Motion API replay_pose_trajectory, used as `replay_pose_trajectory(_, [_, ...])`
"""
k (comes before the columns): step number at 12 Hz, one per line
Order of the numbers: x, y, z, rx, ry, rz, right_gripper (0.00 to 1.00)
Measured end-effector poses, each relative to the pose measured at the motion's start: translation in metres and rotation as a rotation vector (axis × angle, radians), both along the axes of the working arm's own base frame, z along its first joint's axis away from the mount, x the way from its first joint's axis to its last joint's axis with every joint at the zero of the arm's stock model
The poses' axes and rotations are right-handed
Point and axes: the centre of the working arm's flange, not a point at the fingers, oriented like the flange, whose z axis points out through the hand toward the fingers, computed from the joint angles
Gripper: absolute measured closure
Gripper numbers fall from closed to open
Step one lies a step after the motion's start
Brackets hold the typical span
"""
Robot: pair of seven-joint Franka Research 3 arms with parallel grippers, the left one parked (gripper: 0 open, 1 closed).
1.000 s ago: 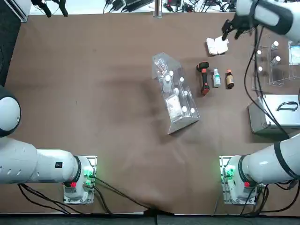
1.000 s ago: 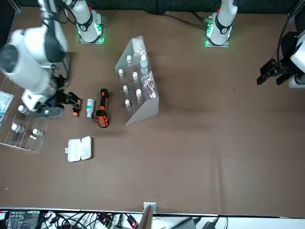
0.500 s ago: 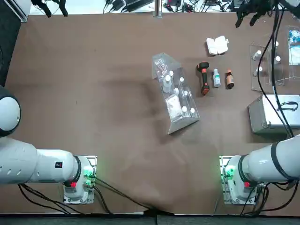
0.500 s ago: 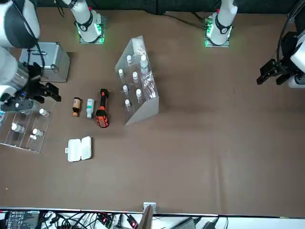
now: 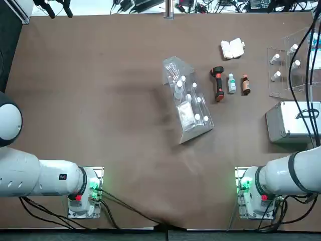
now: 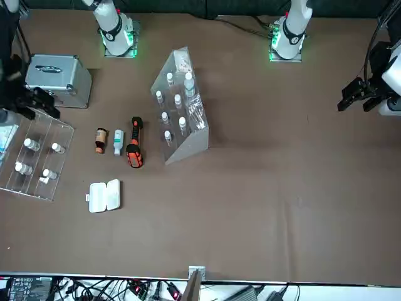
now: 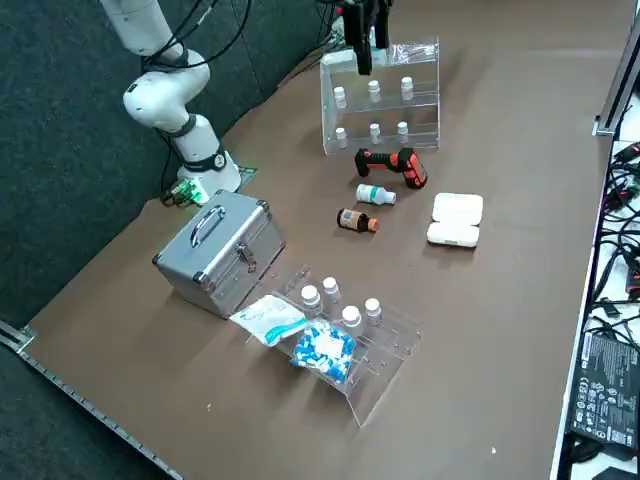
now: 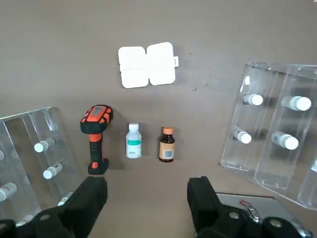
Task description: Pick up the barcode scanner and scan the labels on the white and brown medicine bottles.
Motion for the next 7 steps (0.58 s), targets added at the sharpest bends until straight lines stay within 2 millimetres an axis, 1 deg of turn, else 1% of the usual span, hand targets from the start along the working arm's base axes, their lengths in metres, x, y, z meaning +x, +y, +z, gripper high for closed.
replay_pose_trajectory(3, [-0.016, -0.007, 0.017, -0.001, -0.017, -0.013, 0.0])
replay_pose_trajectory(5, [-0.029, -0.01, 0.019, -0.003, -0.025, -0.018, 0.0])
replay_pose_trajectory(6, [-0.041, -0.013, 0.018, -0.003, -0.03, -0.022, 0.0])
replay_pose_trajectory(7, [-0.046, -0.014, 0.017, -0.003, -0.03, -0.024, 0.0])
